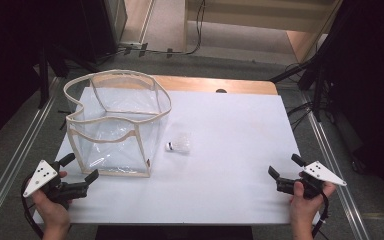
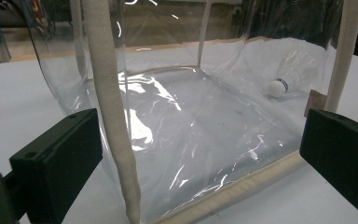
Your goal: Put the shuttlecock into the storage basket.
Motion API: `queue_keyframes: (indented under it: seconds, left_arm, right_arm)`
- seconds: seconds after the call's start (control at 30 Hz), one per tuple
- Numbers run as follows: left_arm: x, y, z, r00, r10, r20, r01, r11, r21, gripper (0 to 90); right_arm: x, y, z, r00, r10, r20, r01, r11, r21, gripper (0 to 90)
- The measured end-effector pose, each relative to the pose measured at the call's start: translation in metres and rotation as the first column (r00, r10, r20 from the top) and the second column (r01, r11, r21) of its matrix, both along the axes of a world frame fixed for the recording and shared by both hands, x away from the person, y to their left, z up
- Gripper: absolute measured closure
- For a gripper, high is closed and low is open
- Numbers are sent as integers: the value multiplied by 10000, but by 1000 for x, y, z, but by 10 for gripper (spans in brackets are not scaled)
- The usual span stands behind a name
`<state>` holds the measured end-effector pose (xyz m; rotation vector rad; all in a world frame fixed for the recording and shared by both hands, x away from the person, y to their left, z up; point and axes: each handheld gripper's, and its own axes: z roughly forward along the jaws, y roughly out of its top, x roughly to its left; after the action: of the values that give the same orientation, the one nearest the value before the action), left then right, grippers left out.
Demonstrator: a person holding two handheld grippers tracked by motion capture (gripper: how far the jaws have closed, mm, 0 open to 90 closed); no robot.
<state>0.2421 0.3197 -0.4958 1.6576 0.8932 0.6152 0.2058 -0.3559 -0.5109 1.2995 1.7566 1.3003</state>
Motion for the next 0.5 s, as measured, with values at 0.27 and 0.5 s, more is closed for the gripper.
queue_keyframes:
  seconds: [0.27, 0.5]
  left_arm:
    - [-1, 0, 0, 10000, 32, 4, -32, 10000, 21, 0]
    - [-2, 0, 0, 10000, 45, 40, -45, 10000, 14, 0]
  right_arm:
    - [-1, 2, 9, 10000, -29, -71, 32, 9992, 390, 0]
    - [0, 8, 20, 10000, 61, 7, -61, 9996, 270, 0]
